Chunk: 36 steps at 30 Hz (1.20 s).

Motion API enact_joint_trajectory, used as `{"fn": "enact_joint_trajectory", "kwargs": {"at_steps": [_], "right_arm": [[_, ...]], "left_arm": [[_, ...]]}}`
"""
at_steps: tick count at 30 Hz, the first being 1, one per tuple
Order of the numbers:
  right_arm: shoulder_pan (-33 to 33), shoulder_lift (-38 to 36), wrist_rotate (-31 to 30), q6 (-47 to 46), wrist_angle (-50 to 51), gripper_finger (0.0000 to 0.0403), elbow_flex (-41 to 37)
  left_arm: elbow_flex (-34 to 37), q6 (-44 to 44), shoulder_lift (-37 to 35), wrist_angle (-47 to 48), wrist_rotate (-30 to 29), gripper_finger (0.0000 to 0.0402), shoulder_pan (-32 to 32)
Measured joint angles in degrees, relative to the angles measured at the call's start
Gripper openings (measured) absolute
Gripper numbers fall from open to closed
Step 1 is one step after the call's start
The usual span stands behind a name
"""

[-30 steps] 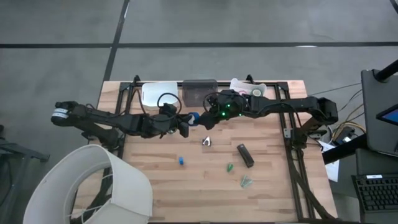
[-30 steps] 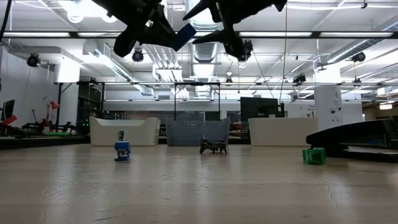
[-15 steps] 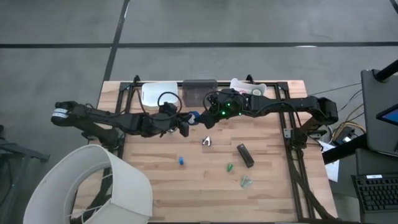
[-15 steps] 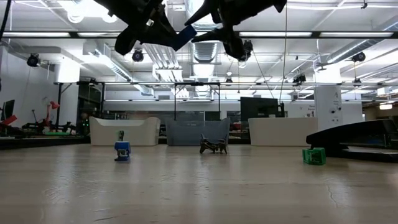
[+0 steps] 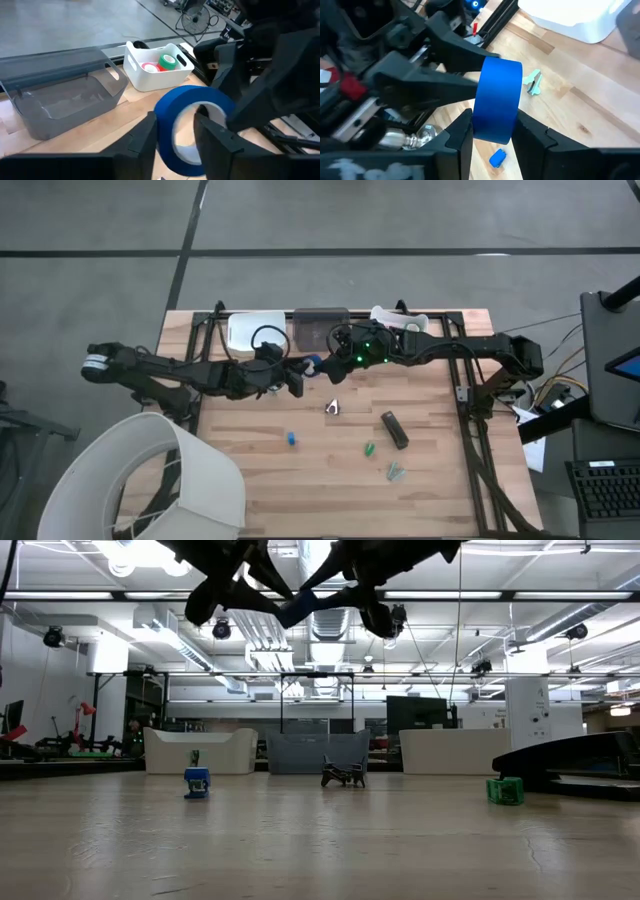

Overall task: Pick and place Stapler, Stapler remover, tape
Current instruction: Put the blue tape into the right white bin

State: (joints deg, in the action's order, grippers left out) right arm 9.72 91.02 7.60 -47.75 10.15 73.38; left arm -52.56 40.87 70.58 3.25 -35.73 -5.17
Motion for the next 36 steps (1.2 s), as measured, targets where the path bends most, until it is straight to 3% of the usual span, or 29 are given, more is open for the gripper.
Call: {"fn": "enact_joint_trajectory", "kwargs": {"at_steps": [8, 23, 36], "right_arm": [[2.6, 0.1, -0.7, 0.4, 0.4, 0.0109, -0.1], [8.9, -1.8, 0.6, 3.3, 4.5, 0.0112, -0.1], [14.7, -7.5, 0.3, 8.3, 15.9, 0.0112, -0.2]], "left_arm": [[-0.2, -0.3, -2.1, -0.1, 0.3, 0.0184, -0.1], [-0.1, -4.2, -5.7, 0.2, 0.0, 0.0186, -0.1], [0.2, -3.4, -5.7, 1.4, 1.4, 0.0185, -0.1]]}}
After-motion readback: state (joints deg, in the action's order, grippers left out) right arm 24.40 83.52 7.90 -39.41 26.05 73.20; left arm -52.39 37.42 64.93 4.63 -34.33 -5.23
